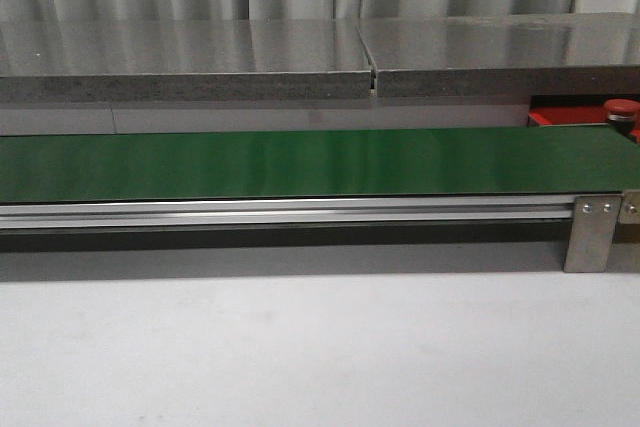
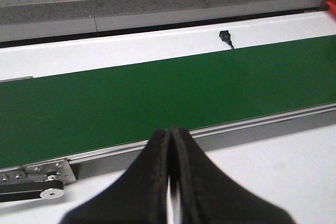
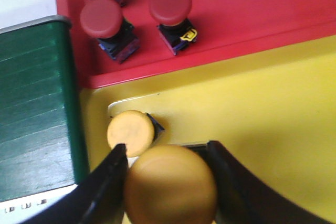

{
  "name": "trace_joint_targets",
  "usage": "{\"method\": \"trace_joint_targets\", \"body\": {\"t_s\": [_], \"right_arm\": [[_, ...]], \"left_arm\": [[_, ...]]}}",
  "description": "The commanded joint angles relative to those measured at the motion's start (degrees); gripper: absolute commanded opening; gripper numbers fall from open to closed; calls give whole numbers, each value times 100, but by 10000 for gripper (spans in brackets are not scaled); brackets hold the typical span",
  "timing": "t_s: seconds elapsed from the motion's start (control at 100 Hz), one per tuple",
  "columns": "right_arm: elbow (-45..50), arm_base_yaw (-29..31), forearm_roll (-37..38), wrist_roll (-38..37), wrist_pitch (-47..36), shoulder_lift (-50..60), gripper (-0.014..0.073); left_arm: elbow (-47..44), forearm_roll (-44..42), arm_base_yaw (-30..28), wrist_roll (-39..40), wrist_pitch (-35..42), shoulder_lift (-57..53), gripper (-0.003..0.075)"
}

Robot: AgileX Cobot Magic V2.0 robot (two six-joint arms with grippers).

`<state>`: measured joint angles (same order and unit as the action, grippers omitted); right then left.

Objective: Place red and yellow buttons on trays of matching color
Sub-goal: 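Move the yellow button into the yellow tray and open the right gripper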

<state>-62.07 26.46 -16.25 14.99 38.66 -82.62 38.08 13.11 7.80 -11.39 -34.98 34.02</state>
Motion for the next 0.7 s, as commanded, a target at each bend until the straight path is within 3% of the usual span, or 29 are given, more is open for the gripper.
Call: {"method": "trace_joint_targets", "body": {"t_s": [0.0,0.69], "right_arm": [[-141,140,-72,-114,-447,20,215],[-141,248,-501,-215,-1238,-1228,215]], "left_arm": [[159,110,44,25,379,-3,-19],[159,110,44,25,379,-3,-19]]}}
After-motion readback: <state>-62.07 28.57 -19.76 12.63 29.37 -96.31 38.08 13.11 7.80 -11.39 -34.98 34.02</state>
